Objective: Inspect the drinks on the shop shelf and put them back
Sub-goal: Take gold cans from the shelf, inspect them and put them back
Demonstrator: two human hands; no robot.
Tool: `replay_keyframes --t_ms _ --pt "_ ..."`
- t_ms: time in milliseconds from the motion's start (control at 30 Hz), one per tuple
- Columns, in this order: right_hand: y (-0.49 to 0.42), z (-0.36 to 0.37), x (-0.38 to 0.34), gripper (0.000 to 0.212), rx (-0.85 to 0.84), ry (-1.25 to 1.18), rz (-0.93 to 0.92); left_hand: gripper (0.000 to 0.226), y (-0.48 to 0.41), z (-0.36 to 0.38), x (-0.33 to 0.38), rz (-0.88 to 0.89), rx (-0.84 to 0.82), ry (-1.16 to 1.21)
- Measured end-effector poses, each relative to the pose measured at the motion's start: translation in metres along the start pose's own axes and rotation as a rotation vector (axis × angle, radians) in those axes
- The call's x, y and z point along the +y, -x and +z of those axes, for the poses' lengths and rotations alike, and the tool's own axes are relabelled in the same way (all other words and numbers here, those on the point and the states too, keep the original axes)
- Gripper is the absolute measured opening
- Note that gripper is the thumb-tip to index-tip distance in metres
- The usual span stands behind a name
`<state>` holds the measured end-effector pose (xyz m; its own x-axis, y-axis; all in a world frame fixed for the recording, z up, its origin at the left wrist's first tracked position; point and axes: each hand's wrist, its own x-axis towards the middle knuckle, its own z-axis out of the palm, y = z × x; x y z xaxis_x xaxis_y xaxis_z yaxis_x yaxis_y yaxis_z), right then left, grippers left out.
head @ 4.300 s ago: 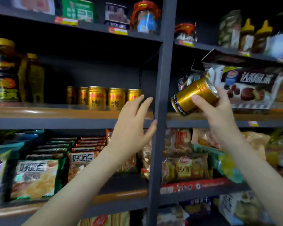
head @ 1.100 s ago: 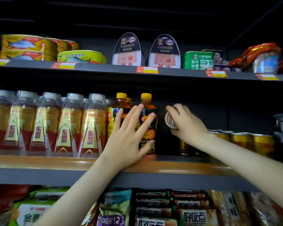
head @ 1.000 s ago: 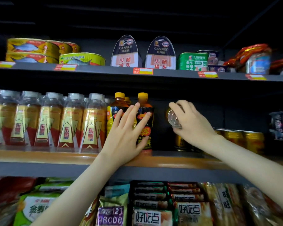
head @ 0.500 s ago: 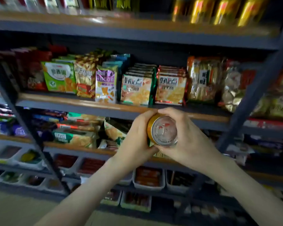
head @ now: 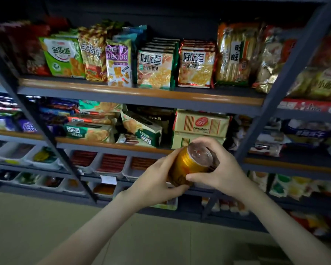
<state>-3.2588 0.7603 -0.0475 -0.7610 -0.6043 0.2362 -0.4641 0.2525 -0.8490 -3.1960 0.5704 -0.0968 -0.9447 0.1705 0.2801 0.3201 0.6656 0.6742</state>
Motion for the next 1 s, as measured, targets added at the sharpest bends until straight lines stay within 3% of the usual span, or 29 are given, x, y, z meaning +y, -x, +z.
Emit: replay_keyframes --t_ms 200,400,600,733,800,900,1000 --pt "-0.010 0.028 0.005 0.055 0.118 -0.603 0.274 0.072 0.018 -0.020 0.002 -0.074 0.048 0.337" --pt "-0.019 0.051 -0.008 0.043 0.122 -0.915 0.463 0.074 0.030 -0.033 0.000 -0.130 0.125 0.234" --pt "-0.023 0.062 -0.011 0.047 -0.017 -0.890 0.624 0.034 0.023 -0.048 -0.003 -0.245 0.210 0.182" --pt "-0.021 0.063 -0.007 0.088 -0.166 -0.363 0.466 0.022 0.014 -0.063 -0.008 -0.305 0.200 0.183" --pt "-0.023 0.063 -0.008 0.085 -0.195 -0.210 0.340 0.033 0.007 -0.069 -0.011 -0.316 0.204 0.184" --pt "-0.025 0.061 -0.003 0.076 -0.099 -0.294 0.319 0.063 -0.004 -0.075 -0.011 -0.340 0.166 0.264" --pt "-0.028 0.055 0.003 0.082 0.007 -0.701 0.374 0.045 -0.019 -0.079 -0.008 -0.318 0.098 0.443"
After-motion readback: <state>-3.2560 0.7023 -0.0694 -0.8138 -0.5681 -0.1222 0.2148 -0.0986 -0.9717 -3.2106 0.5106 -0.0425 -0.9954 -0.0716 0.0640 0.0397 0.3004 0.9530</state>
